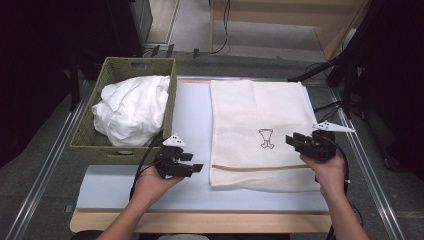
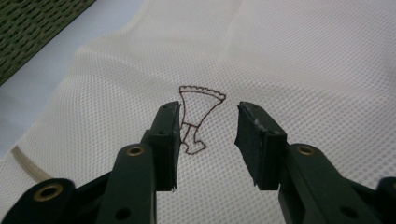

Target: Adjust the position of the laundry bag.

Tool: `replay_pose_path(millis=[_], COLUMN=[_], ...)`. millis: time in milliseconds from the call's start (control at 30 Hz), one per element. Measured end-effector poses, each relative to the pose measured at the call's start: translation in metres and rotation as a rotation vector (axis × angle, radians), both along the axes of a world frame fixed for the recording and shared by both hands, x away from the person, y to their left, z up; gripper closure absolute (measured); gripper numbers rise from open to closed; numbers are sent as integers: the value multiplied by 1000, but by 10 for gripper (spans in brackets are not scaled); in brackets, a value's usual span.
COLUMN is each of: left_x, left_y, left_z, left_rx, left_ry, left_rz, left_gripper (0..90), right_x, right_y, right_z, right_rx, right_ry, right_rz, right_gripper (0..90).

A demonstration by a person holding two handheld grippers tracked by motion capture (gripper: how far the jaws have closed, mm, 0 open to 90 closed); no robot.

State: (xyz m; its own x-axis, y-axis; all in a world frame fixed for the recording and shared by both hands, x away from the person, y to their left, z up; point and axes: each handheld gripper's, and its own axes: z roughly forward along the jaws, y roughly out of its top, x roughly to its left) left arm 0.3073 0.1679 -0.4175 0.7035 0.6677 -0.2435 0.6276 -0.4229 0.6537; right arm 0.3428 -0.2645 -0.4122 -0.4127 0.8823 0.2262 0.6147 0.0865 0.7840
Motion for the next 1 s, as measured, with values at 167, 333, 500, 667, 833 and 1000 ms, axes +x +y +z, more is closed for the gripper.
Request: replay_pose_path(millis=[167,333,500,667,833,1000], left_x=[0,0,-1,-2,-4,-9], left_y=[1,1,1,0,-3,-7], left_z=[1,1,3,3,4,4], left_rx=[-5,-7,-12,-14,-8,-14], left_ry=[-3,0,6,7,12,11], left_rz=[1,2,11,6,11,16], left_gripper=[427,426,423,422,423,417], right_x=[1,-3,-7,-6,-4,-5], right_y=[-2,1,-1,-4,-5,-11], right_z=[-1,-6,-5,-3,-4,-3], right_rx=[3,-59,-50,-40,-63,-77], right_ry=[46,38,31,68,77,64], right_rz=[2,40,58,62,42,22], right_gripper=[539,558,523,454,387,362])
